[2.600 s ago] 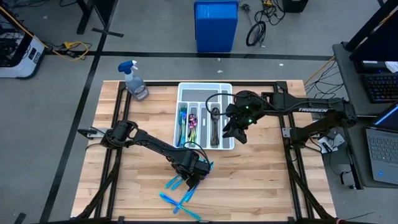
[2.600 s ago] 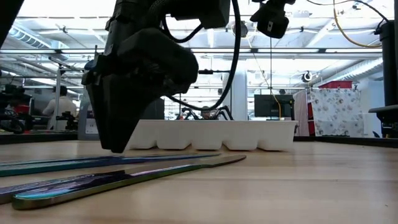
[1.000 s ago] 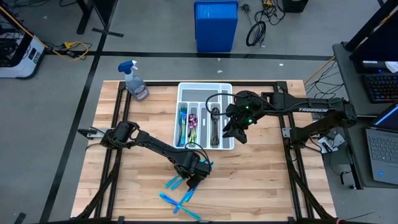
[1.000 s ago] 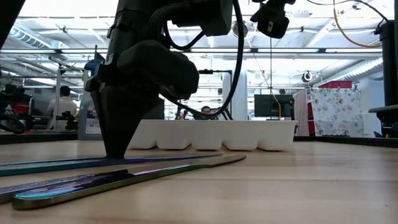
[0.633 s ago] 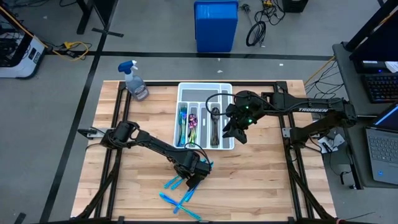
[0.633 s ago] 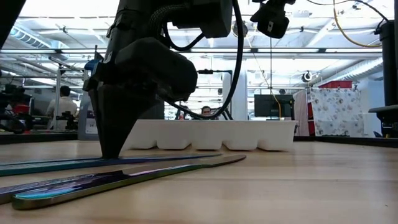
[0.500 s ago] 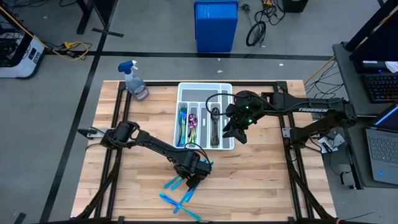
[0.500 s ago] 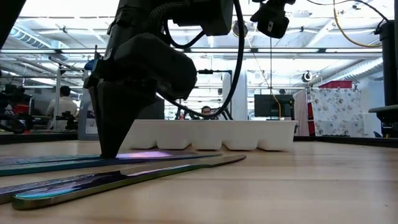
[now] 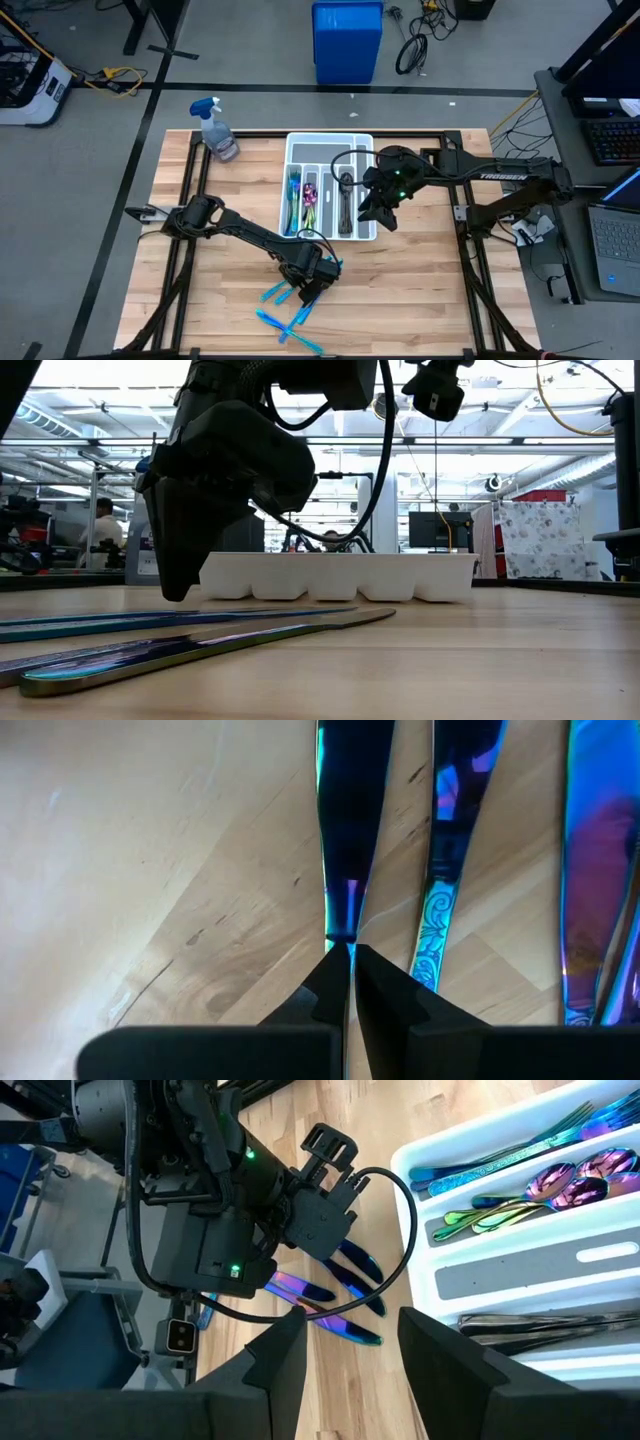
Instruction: Sort silverware
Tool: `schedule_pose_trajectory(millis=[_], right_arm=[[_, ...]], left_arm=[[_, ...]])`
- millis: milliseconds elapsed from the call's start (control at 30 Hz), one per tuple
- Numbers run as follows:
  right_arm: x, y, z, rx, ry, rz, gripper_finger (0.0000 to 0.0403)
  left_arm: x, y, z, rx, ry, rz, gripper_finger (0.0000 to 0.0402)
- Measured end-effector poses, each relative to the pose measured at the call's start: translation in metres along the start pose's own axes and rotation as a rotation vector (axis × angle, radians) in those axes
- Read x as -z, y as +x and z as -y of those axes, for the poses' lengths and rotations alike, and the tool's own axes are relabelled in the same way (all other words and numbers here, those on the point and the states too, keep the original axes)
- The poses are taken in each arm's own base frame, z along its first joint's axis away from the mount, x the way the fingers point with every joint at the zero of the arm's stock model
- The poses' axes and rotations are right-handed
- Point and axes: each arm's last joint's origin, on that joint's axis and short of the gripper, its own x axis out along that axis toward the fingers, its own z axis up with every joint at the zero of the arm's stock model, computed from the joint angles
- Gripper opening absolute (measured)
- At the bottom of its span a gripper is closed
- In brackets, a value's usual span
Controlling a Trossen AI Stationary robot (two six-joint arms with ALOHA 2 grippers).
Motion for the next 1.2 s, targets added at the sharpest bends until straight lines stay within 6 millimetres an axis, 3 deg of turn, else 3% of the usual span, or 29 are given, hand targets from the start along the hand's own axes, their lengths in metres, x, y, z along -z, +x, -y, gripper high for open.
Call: schedule_pose_trajectory(millis=[233, 433, 633, 833, 1033, 1200], right_arm=[[0.000, 0.000, 0.000, 0.004, -0.001, 0.001, 0.0142], [0.000, 0.000, 0.000, 0.006, -0.004, -0.002, 0.0142], [0.000, 0.000, 0.000, 0.006, -0.003, -0.002, 0.0142], [0.000, 0.000, 0.000, 0.006, -0.058, -0.002, 0.0142], [0.000, 0.000, 0.000, 0.005, -0.136, -0.002, 0.0142], [-0.001, 0.000, 0.000, -0.006, -0.191, 0.007, 0.0142]], left_arm=[[0.006, -0.006, -0.001, 0.031, -0.033, -0.075, 0.0006], [0.028, -0.028, 0.001, 0.010, -0.099, 0.083, 0.0006], [0.058, -0.054, -0.013, -0.117, -0.072, 0.226, 0.0006], [0.084, -0.052, -0.021, -0.155, -0.012, 0.268, 0.0006], [0.101, -0.046, -0.012, -0.091, -0.034, 0.215, 0.0006], [0.114, -0.045, -0.006, -0.082, -0.108, 0.349, 0.0006]])
